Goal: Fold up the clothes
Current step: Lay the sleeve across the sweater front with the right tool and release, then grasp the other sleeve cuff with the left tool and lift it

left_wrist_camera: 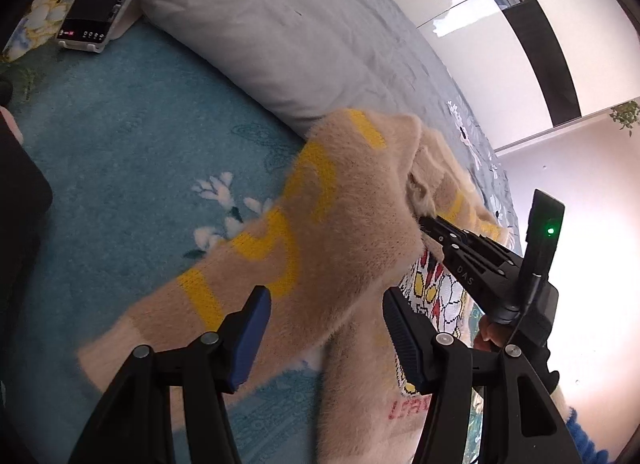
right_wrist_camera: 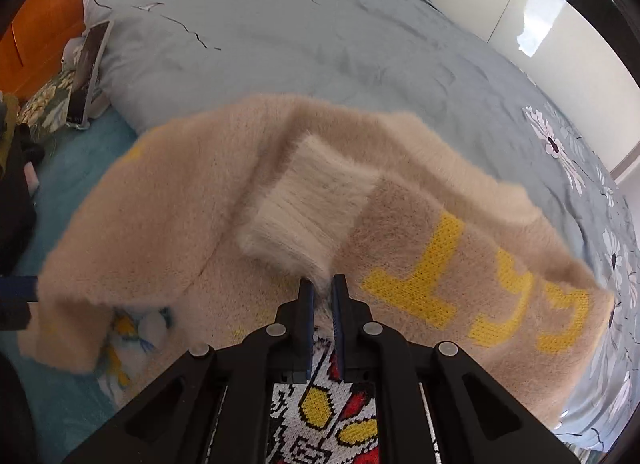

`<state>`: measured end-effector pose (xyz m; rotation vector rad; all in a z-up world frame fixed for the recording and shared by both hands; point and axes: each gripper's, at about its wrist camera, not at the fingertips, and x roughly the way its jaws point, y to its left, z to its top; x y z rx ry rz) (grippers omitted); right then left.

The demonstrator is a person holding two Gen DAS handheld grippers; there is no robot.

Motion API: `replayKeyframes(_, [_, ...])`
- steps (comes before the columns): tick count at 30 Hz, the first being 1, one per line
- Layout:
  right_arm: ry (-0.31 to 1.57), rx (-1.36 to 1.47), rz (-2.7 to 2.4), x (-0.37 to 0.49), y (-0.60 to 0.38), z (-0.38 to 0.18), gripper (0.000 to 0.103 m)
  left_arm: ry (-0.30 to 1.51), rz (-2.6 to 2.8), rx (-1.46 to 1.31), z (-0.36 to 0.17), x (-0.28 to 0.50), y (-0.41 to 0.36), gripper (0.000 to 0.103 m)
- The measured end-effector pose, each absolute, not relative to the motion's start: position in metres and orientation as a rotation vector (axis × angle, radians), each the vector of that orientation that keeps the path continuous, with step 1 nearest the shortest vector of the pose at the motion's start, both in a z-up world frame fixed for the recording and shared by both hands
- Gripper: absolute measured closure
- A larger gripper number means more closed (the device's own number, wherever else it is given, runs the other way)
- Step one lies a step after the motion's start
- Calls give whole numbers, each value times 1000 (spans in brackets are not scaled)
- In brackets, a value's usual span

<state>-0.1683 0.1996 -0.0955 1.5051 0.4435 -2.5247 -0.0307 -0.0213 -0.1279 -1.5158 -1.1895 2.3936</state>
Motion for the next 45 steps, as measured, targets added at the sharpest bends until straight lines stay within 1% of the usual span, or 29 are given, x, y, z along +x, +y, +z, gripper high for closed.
replayKeyframes(1, [452,1501,-2534,-168,199,-96,94,-1185,2398,-1517,-128,-29,-24,41])
replayKeyframes(2, [446,1496,-2533,-166,197,-92,91,-1179,2405,-1517,-127,-27,-26,41])
replayKeyframes(3, [440,1490,-2533,-165,196,-89,84,-1172,2411,-1518,-126,-27,-26,41])
replayKeyframes(5, [428,1476,-2531,-161,193,-82,75,-1151,2422,-1528,-126,-26,-26,41])
replayKeyframes(7, [416,1443,-2517,-150,189,-70,74,-1125,2439,-1537,-125,-23,-27,41])
replayKeyframes(8, [411,1426,-2510,-145,188,-64,70,-1111,2443,-1558,-125,-20,-29,41])
replayKeyframes(9, [405,1410,-2502,-139,186,-58,63,-1098,2443,-1584,-125,-17,-30,41])
replayKeyframes(11, [424,1409,-2506,-127,185,-52,58,-1126,2429,-1615,-127,-17,-31,41])
replayKeyframes(12, [424,1421,-2512,-118,187,-52,58,-1142,2434,-1626,-127,-16,-30,41])
replayKeyframes(14, [394,1446,-2528,-104,195,-52,58,-1112,2514,-1712,-126,-5,-29,41])
replayKeyframes(16, [331,1475,-2550,-93,208,-55,58,-1071,2613,-1835,-126,3,-27,41])
replayKeyframes(20, [174,1508,-2585,-75,230,-57,57,-1080,2684,-2101,-147,13,-32,41])
replayKeyframes(26, [109,1513,-2606,-53,242,-56,57,-948,2696,-2285,-170,12,-18,39])
replayKeyframes(27, [102,1512,-2609,-51,243,-56,58,-955,2701,-2291,-171,13,-18,38])
replayKeyframes(31, [79,1510,-2616,-49,248,-56,57,-1060,2681,-2284,-173,21,-26,35])
replayKeyframes(36, [51,1507,-2625,-47,253,-56,57,-1231,2630,-2233,-174,34,-39,34])
replayKeyframes(40, [39,1520,-2619,-48,252,-61,57,-1325,2599,-2170,-174,42,-44,33])
replayKeyframes(42, [43,1520,-2612,-49,249,-62,57,-1373,2568,-2100,-173,46,-44,33])
replayKeyframes(45, [48,1519,-2602,-52,243,-64,57,-1524,2496,-1912,-173,56,-48,33])
